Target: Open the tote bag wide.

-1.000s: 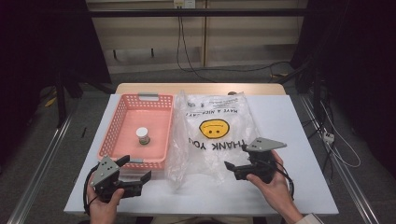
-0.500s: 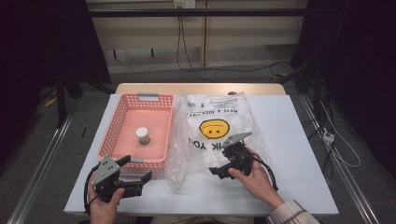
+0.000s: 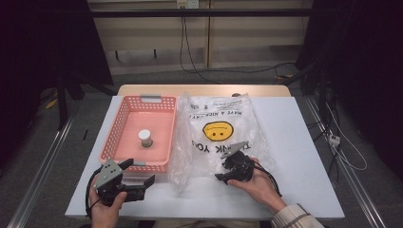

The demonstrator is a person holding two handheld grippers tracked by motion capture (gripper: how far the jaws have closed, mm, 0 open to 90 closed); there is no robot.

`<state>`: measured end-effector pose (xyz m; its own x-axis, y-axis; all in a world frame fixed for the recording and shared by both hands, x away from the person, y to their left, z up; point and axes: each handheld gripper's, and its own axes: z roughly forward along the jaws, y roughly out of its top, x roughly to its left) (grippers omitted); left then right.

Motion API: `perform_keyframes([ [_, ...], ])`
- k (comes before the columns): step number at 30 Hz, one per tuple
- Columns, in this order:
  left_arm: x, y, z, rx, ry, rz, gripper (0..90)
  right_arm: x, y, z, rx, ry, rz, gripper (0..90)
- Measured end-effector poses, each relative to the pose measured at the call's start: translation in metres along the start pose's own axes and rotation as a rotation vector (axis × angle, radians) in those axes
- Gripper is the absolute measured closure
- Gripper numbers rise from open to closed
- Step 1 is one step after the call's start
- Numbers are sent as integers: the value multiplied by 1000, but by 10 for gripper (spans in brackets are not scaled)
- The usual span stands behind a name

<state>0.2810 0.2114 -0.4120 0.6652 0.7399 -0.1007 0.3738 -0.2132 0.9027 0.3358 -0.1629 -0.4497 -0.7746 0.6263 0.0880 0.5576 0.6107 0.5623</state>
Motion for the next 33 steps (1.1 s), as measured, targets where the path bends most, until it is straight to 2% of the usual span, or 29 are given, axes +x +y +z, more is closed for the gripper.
perform_keyframes([
  [4,0,0,0,0,-1,-1,51,-2,0,-1,-1,-5,3,564],
  [6,0,0,0,3,-1,4,51,-5,-1,-2,-4,-10,16,639],
  [7,1,0,0,4,0,6,51,-5,-1,-2,-4,-10,16,639],
  [10,0,0,1,9,0,3,51,-6,0,-2,-6,-24,28,714],
  [13,0,0,1,11,-1,1,51,-5,1,0,-13,-34,11,849],
  [15,0,0,2,14,0,6,51,-3,1,1,-17,-32,10,895],
  [18,0,0,2,16,1,11,50,-3,2,1,-14,-34,10,900],
  [23,0,0,2,16,2,13,50,-10,1,1,-21,8,75,900],
  [28,0,0,2,17,0,13,50,-6,3,1,-19,-19,86,900],
  [30,0,0,2,17,-1,10,50,-5,3,1,-25,-16,90,900],
  [33,0,0,1,14,-3,7,50,-3,5,-5,-66,-17,90,900],
])
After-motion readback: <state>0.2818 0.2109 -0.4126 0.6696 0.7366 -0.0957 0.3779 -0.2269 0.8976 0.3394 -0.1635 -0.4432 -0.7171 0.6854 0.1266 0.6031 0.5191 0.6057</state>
